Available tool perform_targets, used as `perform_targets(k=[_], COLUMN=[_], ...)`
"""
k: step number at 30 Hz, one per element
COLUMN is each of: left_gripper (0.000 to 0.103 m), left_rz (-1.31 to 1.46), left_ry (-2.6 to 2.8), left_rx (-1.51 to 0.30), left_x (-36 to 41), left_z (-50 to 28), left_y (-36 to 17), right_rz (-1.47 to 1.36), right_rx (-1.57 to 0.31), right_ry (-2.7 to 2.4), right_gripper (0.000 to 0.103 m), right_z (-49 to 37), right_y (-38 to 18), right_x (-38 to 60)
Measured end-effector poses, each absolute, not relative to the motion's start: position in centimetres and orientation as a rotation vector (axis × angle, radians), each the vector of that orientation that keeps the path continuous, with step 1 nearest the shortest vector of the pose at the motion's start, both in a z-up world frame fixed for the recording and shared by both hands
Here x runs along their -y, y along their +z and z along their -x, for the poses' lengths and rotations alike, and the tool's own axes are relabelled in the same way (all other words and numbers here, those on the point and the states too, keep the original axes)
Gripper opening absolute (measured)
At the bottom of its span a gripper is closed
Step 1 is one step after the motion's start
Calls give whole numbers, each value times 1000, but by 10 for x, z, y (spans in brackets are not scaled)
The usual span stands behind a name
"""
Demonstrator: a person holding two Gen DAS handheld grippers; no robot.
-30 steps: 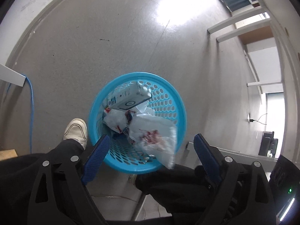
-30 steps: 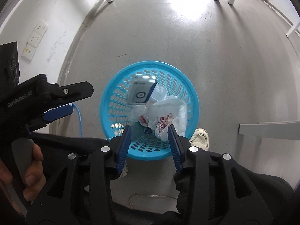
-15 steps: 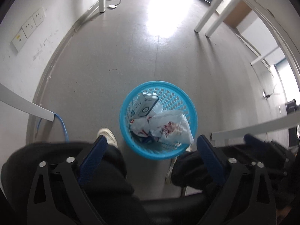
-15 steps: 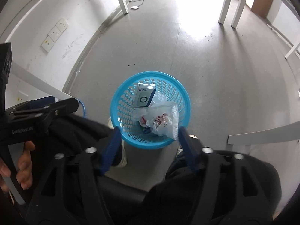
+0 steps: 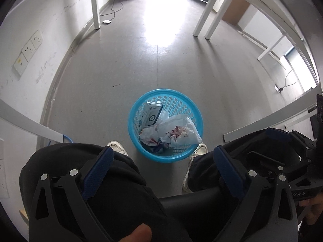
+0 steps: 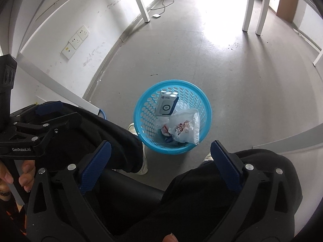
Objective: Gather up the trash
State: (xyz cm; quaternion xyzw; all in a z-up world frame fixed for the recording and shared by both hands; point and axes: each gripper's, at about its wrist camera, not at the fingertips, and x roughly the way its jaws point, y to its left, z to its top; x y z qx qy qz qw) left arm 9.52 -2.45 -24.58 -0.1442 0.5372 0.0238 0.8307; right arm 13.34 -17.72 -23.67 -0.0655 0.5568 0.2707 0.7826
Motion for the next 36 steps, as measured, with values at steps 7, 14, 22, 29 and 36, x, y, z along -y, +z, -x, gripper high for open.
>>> perform_targets(k=[7, 14, 22, 29, 36], left_gripper=[97, 97, 97, 97, 97], left_rz=[298, 300, 311, 305, 314], left_ry=[35, 24, 17, 10, 14], left_rx=[-1142, -1160, -1177, -1192, -1201], left_x=[26, 30, 28, 30, 29], left_z=[-98, -101, -104, -105, -106], left_y=[-244, -247, -249, -252, -252], right_rz=[136, 124, 106, 102, 102], right_rx=[-1207, -1212, -1230, -1242, -1241], right_ry=[591, 601, 601, 602, 602], right_gripper=[94, 94, 94, 94, 94], right_z=[-137, -138, -142, -144, -145], right_y=[-238, -239, -245, -247, -247], right_x=[174, 173, 176, 176, 179])
